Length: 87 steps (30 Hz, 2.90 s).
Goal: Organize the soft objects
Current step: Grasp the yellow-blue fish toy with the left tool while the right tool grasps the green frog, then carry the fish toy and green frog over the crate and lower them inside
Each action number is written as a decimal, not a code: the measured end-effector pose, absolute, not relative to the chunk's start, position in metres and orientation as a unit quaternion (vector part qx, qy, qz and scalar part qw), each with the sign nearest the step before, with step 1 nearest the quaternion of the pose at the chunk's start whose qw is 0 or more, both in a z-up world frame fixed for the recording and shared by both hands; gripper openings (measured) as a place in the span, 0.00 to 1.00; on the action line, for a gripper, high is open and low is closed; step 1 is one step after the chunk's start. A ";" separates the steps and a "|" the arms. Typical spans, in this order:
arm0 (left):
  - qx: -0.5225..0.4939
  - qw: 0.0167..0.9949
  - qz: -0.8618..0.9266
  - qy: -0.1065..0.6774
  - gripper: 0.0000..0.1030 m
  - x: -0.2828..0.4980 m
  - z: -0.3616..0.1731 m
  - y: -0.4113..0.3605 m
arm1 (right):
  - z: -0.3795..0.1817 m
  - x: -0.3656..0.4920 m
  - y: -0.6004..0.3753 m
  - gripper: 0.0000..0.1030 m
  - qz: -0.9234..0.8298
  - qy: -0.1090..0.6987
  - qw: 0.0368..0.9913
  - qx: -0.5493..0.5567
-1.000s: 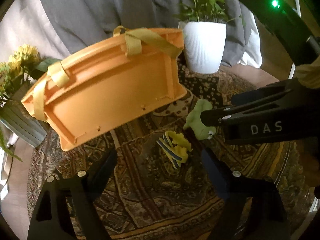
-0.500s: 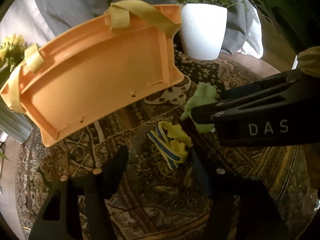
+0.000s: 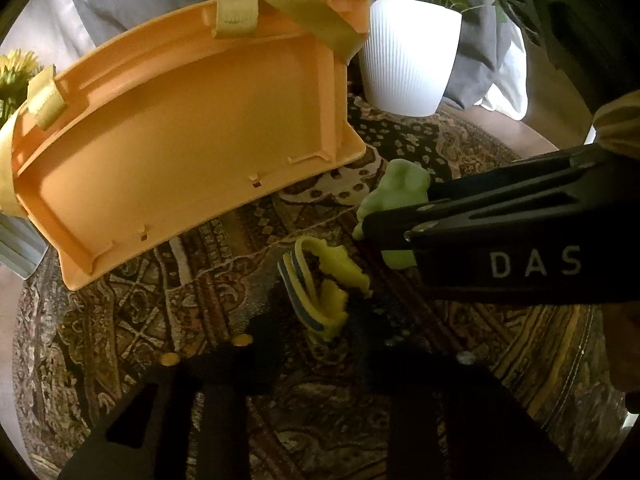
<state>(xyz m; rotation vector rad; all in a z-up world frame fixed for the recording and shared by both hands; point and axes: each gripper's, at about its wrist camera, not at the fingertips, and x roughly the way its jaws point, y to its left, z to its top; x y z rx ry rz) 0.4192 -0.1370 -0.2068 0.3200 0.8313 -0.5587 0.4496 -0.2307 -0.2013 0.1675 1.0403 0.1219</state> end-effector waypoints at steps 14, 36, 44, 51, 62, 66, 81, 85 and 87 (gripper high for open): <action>0.108 0.876 -0.254 0.396 0.19 0.424 -0.189 -0.116 | -0.194 0.444 -0.227 0.37 0.060 0.484 0.869 0.082; 0.101 0.884 -0.237 0.389 0.19 0.427 -0.180 -0.104 | -0.216 0.450 -0.232 0.34 0.057 0.501 0.857 0.104; 0.095 0.892 -0.231 0.377 0.19 0.424 -0.169 -0.098 | -0.199 0.437 -0.231 0.34 0.056 0.483 0.866 0.112; 0.073 0.903 -0.221 0.361 0.19 0.420 -0.147 -0.083 | -0.169 0.422 -0.225 0.34 0.064 0.449 0.885 0.104; 0.039 0.929 -0.194 0.313 0.19 0.406 -0.093 -0.052 | -0.119 0.410 -0.206 0.34 0.087 0.391 0.911 0.094; 0.032 0.937 -0.186 0.293 0.19 0.403 -0.075 -0.044 | -0.099 0.404 -0.197 0.34 0.096 0.368 0.920 0.096; 0.019 0.960 -0.168 0.222 0.19 0.403 -0.017 -0.028 | -0.039 0.417 -0.187 0.34 0.110 0.297 0.944 0.097; 0.017 0.966 -0.155 0.208 0.19 0.412 -0.007 -0.023 | -0.029 0.426 -0.185 0.34 0.110 0.283 0.948 0.099; 0.017 0.968 -0.151 0.201 0.19 0.416 -0.002 -0.022 | -0.026 0.432 -0.185 0.34 0.110 0.279 0.949 0.101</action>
